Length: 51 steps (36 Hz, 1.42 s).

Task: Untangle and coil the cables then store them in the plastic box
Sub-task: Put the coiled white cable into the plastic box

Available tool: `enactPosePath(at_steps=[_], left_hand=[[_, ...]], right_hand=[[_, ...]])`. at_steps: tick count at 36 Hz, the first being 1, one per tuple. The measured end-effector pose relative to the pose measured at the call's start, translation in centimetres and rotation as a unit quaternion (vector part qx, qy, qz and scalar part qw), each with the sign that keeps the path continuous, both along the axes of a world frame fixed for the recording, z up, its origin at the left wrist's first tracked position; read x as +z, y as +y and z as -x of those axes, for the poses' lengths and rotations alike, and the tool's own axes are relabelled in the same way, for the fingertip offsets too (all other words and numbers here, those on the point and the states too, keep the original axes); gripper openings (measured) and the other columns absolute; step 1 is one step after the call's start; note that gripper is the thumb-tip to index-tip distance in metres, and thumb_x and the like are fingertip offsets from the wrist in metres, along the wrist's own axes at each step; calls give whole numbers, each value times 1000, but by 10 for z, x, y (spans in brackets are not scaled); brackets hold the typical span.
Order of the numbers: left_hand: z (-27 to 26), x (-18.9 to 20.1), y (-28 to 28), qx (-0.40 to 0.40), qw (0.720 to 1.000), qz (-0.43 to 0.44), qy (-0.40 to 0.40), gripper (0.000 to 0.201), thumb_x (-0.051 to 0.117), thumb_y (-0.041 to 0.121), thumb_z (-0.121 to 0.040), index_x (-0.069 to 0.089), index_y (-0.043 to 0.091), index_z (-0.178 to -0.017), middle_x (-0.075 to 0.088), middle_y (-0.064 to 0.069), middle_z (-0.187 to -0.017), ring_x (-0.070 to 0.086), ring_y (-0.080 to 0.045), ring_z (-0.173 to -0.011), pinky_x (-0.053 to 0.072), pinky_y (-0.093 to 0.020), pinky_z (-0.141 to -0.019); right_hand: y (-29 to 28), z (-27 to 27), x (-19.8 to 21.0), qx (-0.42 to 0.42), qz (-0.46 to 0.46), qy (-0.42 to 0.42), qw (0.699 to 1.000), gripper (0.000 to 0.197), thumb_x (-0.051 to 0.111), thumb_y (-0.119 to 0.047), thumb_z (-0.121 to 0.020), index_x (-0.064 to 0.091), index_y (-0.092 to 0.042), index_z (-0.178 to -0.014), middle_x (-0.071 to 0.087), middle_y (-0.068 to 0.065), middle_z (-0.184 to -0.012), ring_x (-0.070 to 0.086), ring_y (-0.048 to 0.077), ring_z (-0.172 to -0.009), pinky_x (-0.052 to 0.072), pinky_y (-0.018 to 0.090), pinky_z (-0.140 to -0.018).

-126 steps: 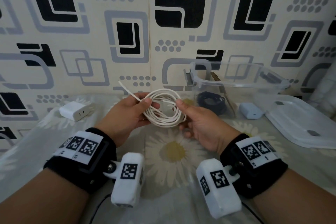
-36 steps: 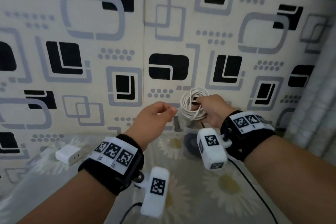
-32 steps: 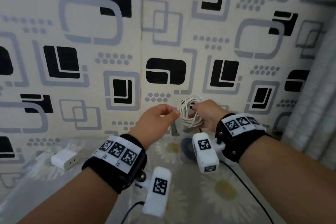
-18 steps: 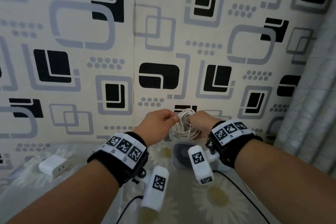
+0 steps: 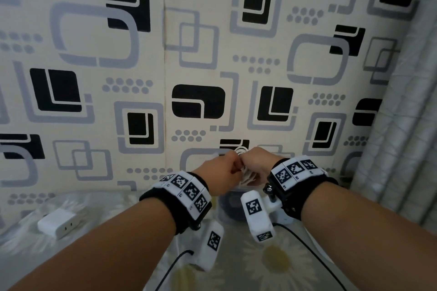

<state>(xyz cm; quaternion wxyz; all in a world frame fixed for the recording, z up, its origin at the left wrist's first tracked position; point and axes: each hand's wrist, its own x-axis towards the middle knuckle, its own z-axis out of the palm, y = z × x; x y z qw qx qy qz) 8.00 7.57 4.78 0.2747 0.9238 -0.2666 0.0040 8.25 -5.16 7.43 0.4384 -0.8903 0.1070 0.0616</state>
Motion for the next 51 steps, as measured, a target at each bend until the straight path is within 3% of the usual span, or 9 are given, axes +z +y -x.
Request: enactPosePath(at_steps=[8, 13, 18, 28, 35, 39, 42, 45, 51], left_hand=[[-5, 13, -27, 25, 993, -102, -52, 50, 68, 51, -81, 47, 16, -110, 62, -1, -108, 59, -22, -100, 44, -38, -94], [-15, 10, -30, 32, 990, -117, -71, 31, 68, 41, -82, 47, 23, -96, 63, 1, -98, 61, -22, -93, 49, -35, -87], [-21, 5, -30, 60, 984, -151, -76, 37, 68, 38, -83, 54, 19, -111, 62, -3, -113, 59, -24, -103, 46, -37, -93], [-52, -7, -57, 31, 951, -305, -22, 39, 60, 36, -91, 60, 14, -123, 59, -5, -127, 57, -27, -115, 43, -42, -101], [-88, -24, -64, -13, 915, -400, -54, 23, 66, 38, -81, 58, 20, -69, 46, 7, -65, 53, -17, -63, 58, -44, -75], [-148, -65, -75, -51, 890, -449, -50, 31, 66, 37, -83, 65, 13, -103, 63, -6, -95, 62, -30, -88, 55, -46, -82], [-166, -73, -79, -48, 898, -435, -48, 35, 62, 41, -87, 63, 18, -113, 64, -10, -120, 62, -27, -100, 53, -47, -88], [-150, -64, -75, -37, 908, -414, -42, 34, 62, 47, -84, 61, 30, -113, 63, -1, -122, 60, -22, -102, 53, -42, -88], [-192, -100, -88, -32, 905, -424, 11, 39, 68, 61, -63, 60, 49, -99, 63, 9, -115, 60, -20, -94, 53, -44, -85]], right_hand=[[-10, 2, 7, -22, 14, 26, 999, 29, 44, 1, -89, 54, 1, -61, 56, 14, -62, 54, 26, -59, 50, 40, -83], [-23, 0, 2, -44, -39, 4, 998, 27, 48, -20, -94, 58, -6, -73, 62, 14, -71, 62, 29, -71, 53, 42, -88], [-36, -3, -7, -45, -75, 3, 996, 35, 56, -39, -90, 63, -5, -97, 74, 19, -84, 72, 35, -85, 55, 52, -87], [-51, -14, -23, -63, -67, -12, 996, 27, 55, -30, -93, 61, -5, -98, 70, 16, -90, 65, 27, -72, 52, 34, -67], [-56, -26, -26, -39, 1, 13, 999, 17, 50, -7, -92, 60, -4, -78, 62, 13, -68, 57, 23, -57, 42, 25, -49], [-58, -25, -26, 6, 100, 13, 995, 23, 49, -10, -94, 50, -14, -72, 51, 4, -69, 50, 16, -59, 42, 24, -51], [-54, -22, -25, 15, 204, 17, 979, 16, 44, -11, -97, 59, -5, -92, 56, 8, -80, 57, 24, -81, 47, 29, -64], [-55, -25, -30, 13, 238, -10, 971, 30, 44, -18, -99, 61, 3, -111, 63, 14, -93, 56, 26, -85, 43, 30, -69], [-57, -31, -35, -6, 248, -22, 968, 21, 42, -16, -98, 58, -2, -102, 57, 12, -92, 51, 23, -83, 39, 28, -69]])
